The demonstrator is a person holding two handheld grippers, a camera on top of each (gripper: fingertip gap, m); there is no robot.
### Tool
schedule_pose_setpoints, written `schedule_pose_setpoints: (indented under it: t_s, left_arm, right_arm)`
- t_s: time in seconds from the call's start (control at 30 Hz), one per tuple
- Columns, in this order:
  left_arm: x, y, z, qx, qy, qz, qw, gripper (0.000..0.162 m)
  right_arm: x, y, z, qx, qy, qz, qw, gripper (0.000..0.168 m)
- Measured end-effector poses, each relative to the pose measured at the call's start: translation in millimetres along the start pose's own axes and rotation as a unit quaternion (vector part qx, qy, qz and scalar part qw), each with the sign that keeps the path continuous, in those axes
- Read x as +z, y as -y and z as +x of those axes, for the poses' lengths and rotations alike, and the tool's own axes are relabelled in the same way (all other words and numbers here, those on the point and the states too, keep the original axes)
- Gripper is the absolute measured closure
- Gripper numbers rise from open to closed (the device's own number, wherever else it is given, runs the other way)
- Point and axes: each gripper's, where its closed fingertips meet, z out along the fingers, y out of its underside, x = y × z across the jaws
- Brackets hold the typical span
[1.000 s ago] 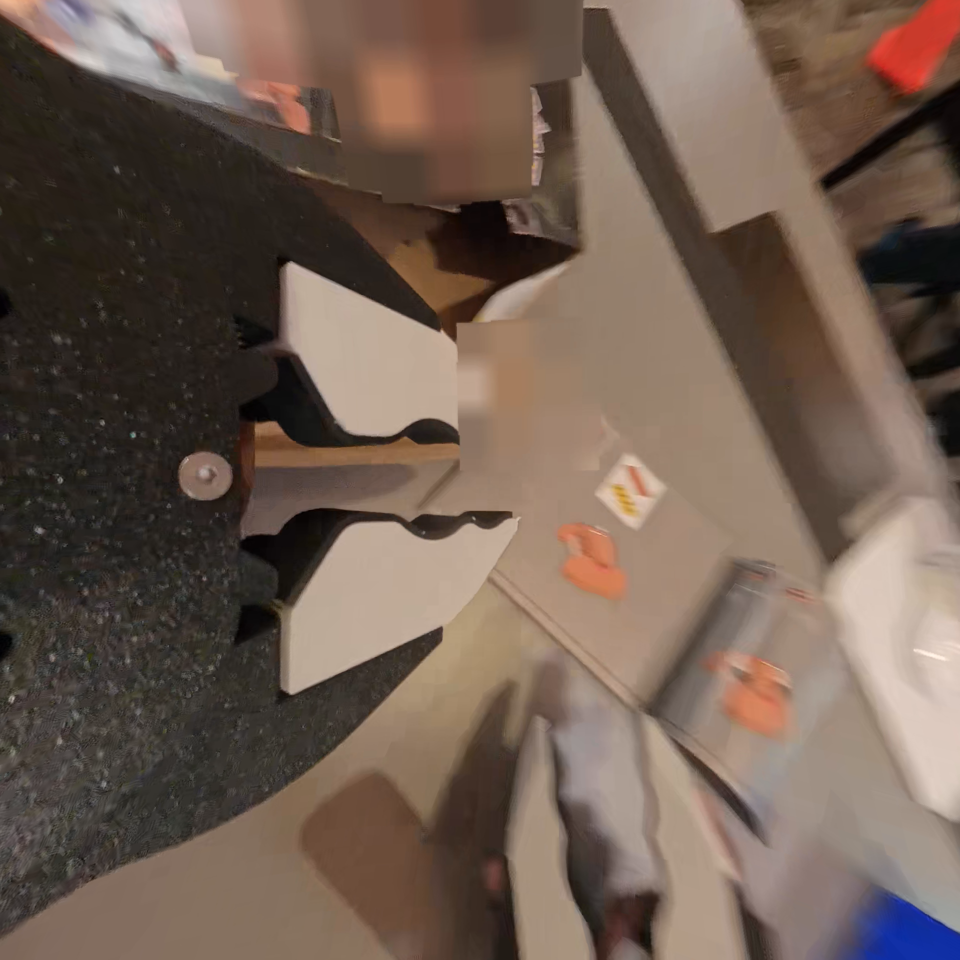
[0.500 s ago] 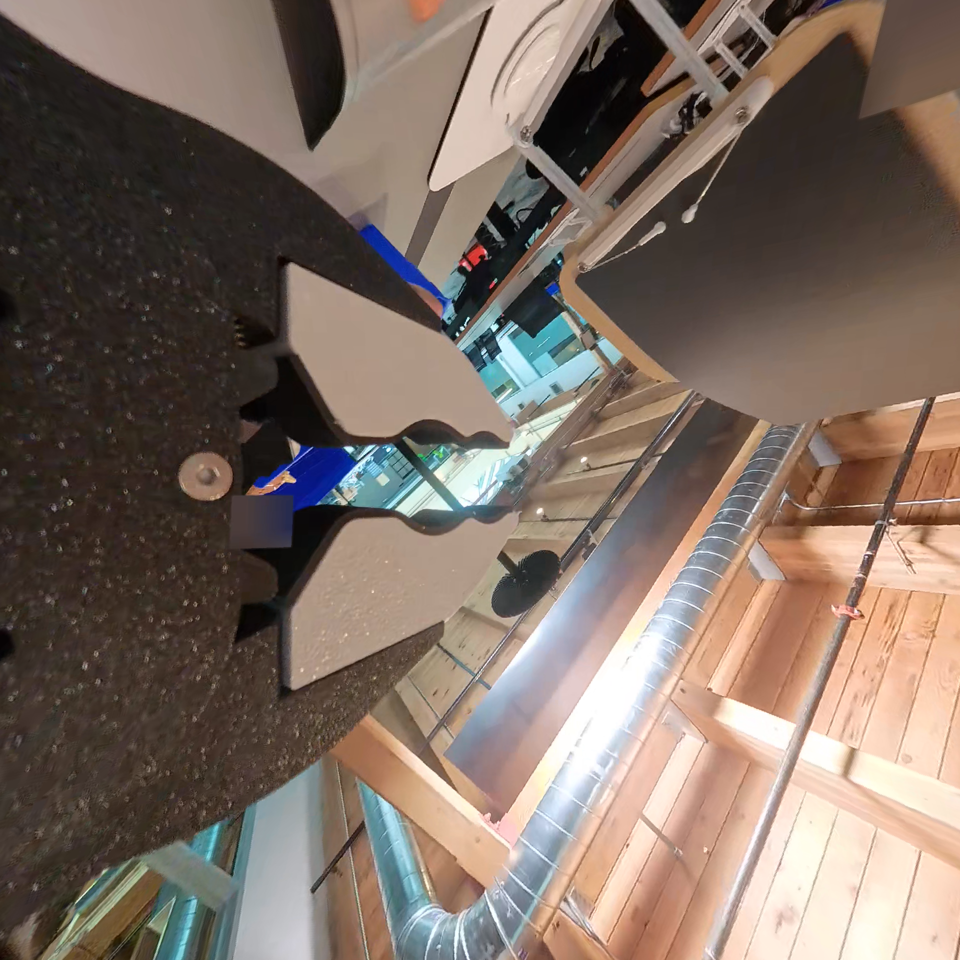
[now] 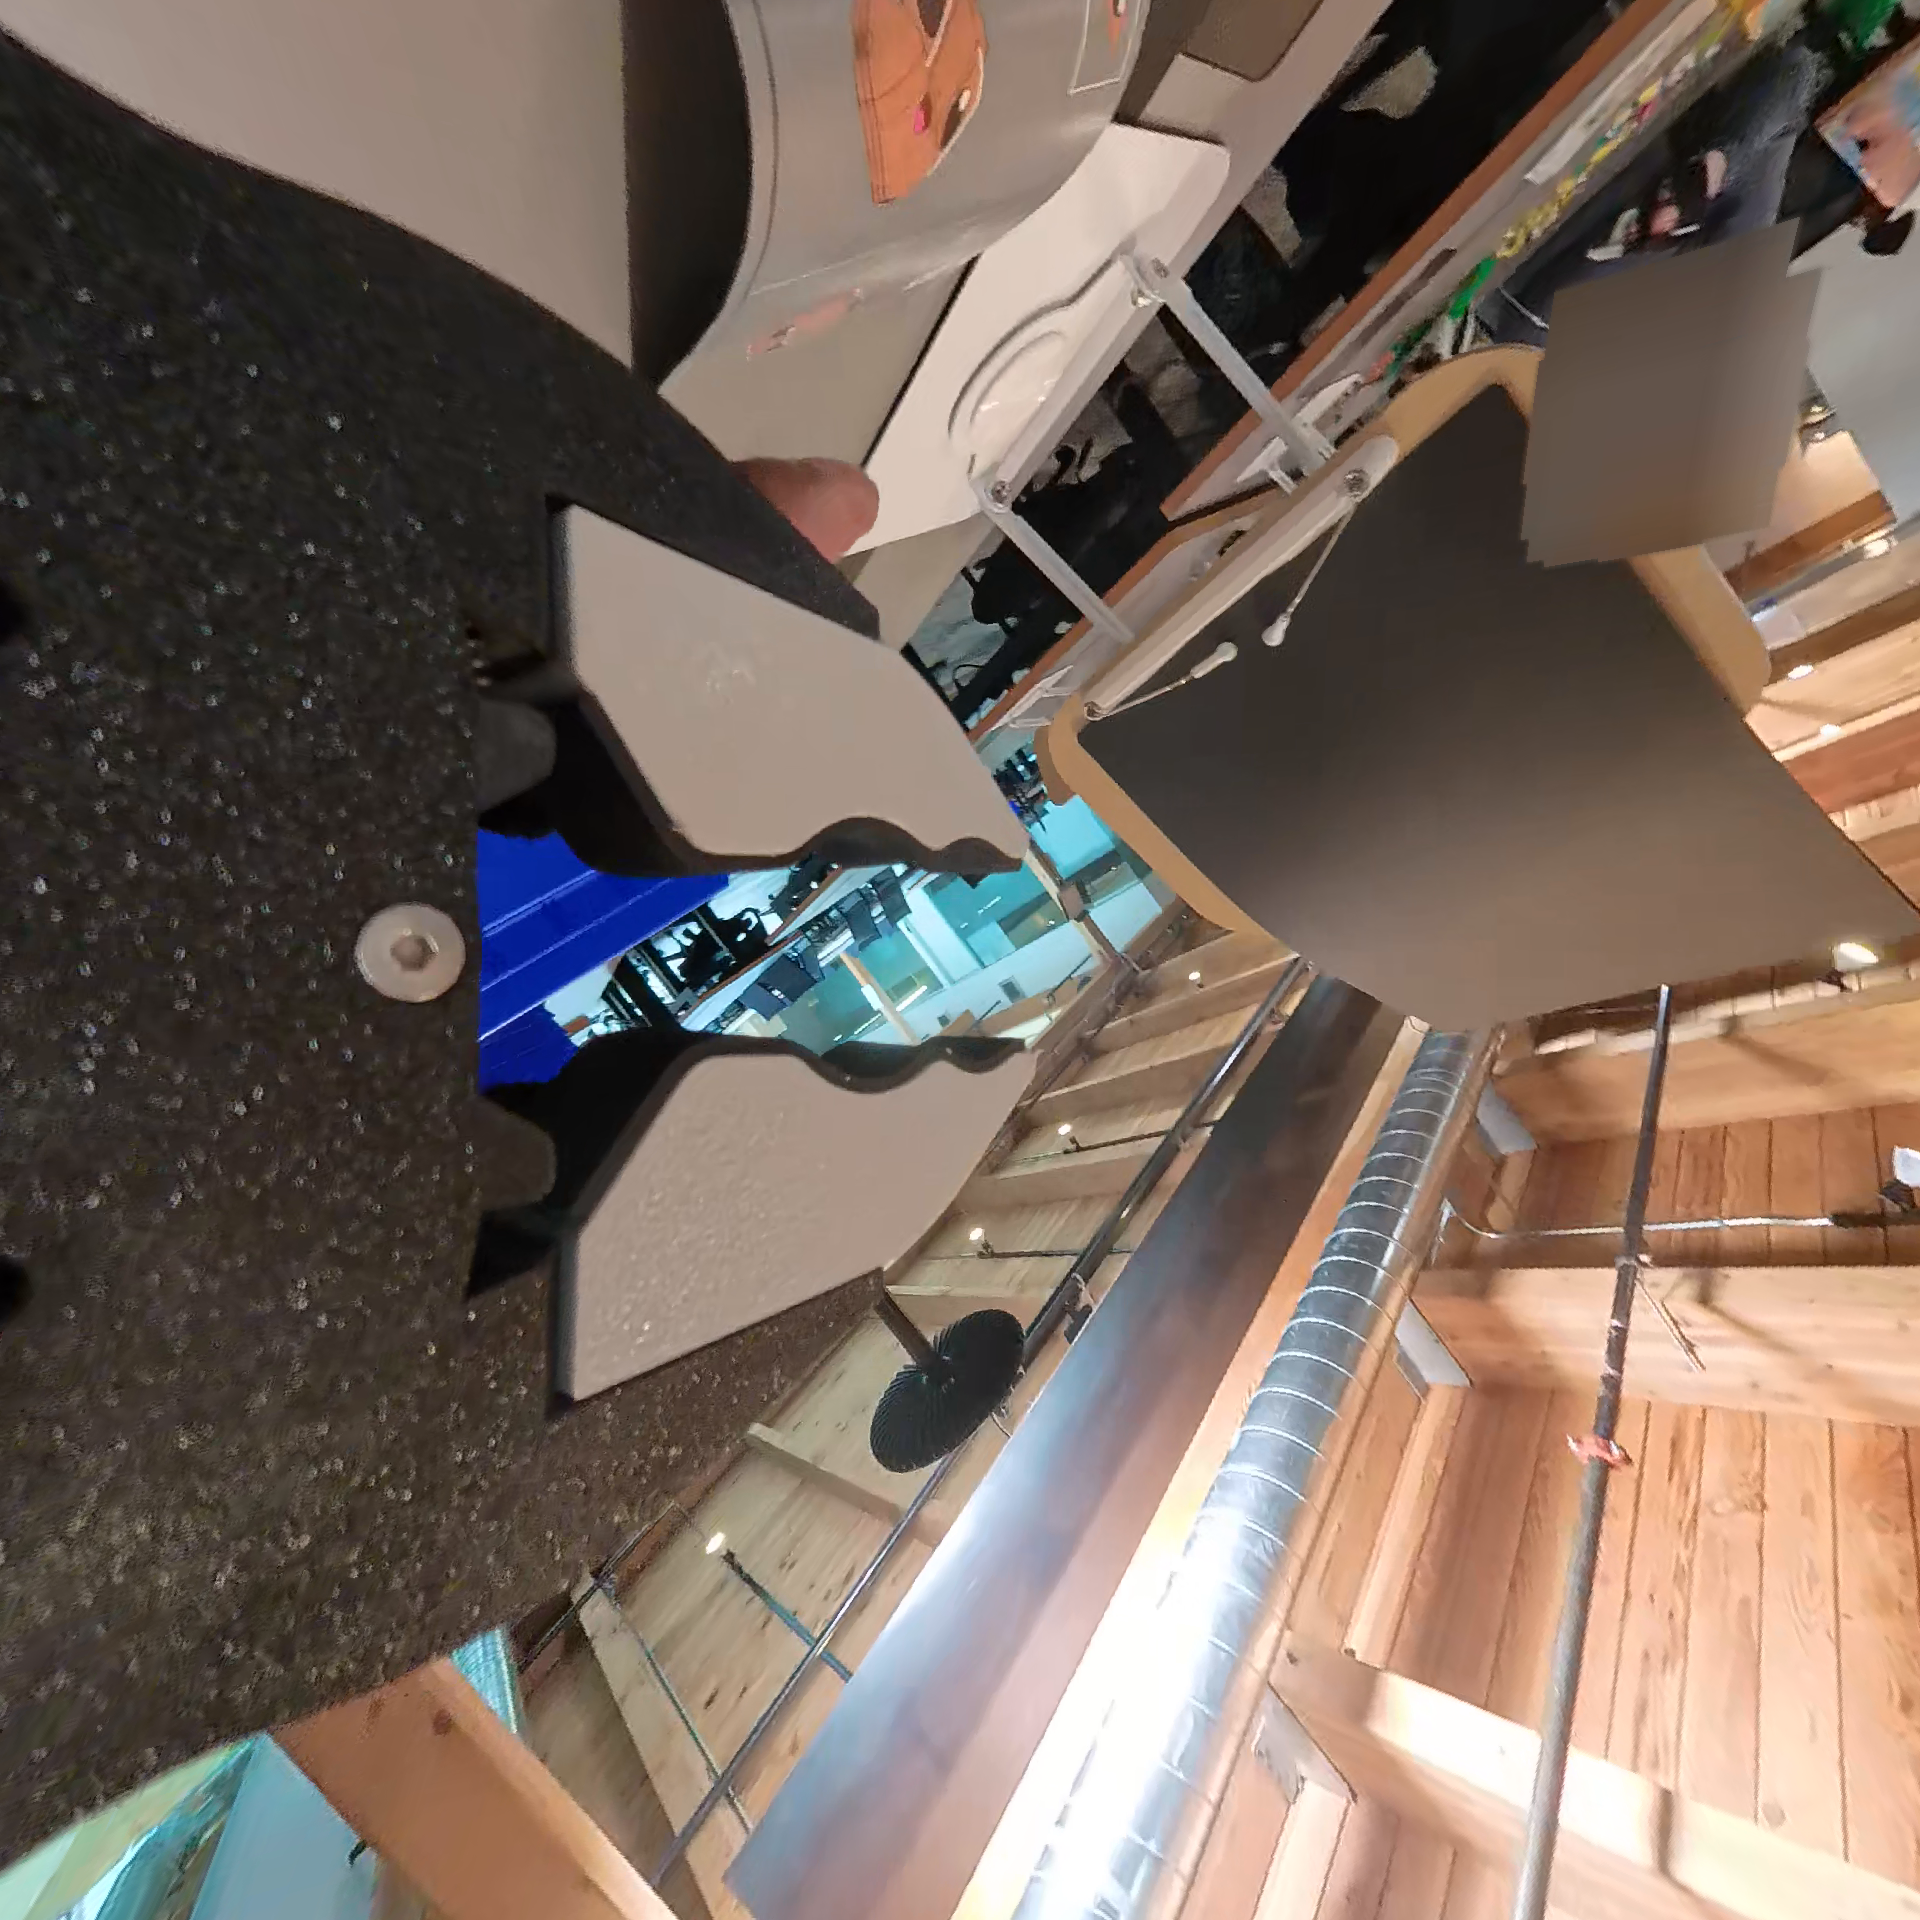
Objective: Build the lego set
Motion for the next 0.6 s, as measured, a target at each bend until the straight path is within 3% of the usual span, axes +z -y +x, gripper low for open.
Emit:
schedule_pose_setpoints:
  t_s: [0.1, 0.17, 0.27, 0.4, 0.47, 0.53, 0.6]
  left_arm:
    - [1, 1, 21, 0.049, -0.065, -0.01, 0.997, 0.151]
    - [1, 6, 31, 0.157, -0.093, -0.01, 0.983, 0.16]
    - [-1, 23, 33, 0.37, -0.068, 0.028, 0.926, 0.162]
    - [3, -4, 11, 0.505, -0.074, -0.079, 0.856, 0.149]
    - [2, -22, -7, 0.523, -0.085, -0.144, 0.836, 0.142]
    - [1, -35, -27, 0.535, -0.089, -0.189, 0.818, 0.135]
    - [0, -51, -45, 0.528, -0.095, -0.233, 0.811, 0.132]
  right_arm:
    - [-6, 10, -4, -0.007, 0.013, 0.008, 1.0, 0.119]
    - [-11, 8, -12, -0.02, 0.018, -0.014, 1.0, 0.12]
    - [-29, -1, -16, -0.066, -0.026, -0.063, 0.995, 0.117]
    - [-91, 32, -39, -0.156, -0.073, -0.136, 0.976, 0.12]
    - [-136, 72, -36, -0.266, -0.131, -0.176, 0.939, 0.126]
    - [-182, 116, -14, -0.399, -0.19, -0.251, 0.861, 0.142]
    - [-220, 140, 23, -0.458, -0.195, -0.372, 0.783, 0.147]
